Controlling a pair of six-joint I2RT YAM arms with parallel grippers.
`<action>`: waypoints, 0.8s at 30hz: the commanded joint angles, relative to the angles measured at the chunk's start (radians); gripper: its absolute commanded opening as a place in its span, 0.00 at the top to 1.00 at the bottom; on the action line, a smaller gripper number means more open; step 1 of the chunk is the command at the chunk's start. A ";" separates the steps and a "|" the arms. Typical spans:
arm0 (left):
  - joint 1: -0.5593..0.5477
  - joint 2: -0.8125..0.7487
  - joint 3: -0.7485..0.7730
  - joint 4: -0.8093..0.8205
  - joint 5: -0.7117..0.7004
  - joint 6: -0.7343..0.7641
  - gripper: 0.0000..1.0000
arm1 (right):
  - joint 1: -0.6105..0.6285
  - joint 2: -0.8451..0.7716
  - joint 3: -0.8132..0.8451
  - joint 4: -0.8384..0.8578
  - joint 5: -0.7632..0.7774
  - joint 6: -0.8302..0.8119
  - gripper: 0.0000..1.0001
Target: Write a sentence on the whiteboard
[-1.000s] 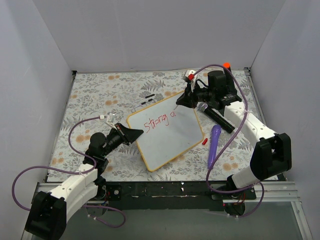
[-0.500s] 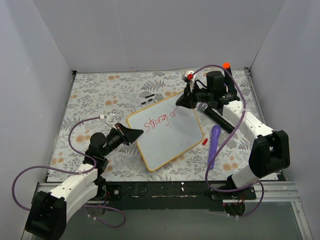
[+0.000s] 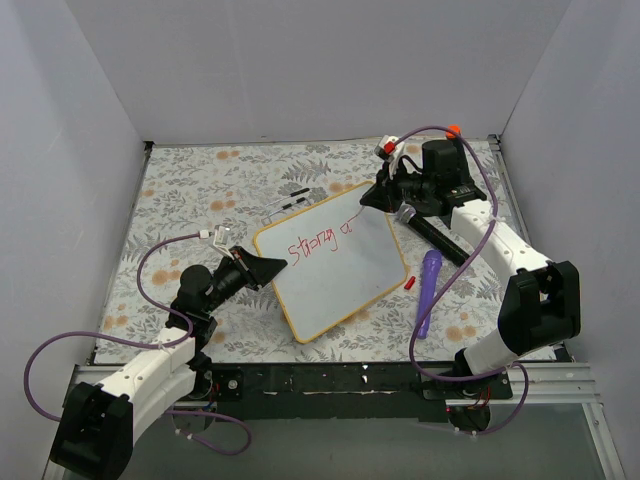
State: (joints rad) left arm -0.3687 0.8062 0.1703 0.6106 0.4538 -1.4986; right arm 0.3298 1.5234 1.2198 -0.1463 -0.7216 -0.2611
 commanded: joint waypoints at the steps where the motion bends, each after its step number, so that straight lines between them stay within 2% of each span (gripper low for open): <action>1: -0.004 -0.015 0.008 0.075 0.016 0.029 1.00 | -0.005 -0.009 0.015 0.057 -0.065 0.010 0.99; 5: -0.003 -0.013 0.006 0.077 0.016 0.029 1.00 | -0.003 -0.026 0.009 0.074 -0.104 0.019 0.99; 24: -0.009 -0.013 0.006 0.081 0.019 0.031 1.00 | -0.002 0.023 0.027 0.090 -0.079 0.049 0.99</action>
State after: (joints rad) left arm -0.3695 0.8078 0.1703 0.6128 0.4541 -1.4986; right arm 0.3275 1.5459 1.2198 -0.0937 -0.7921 -0.2123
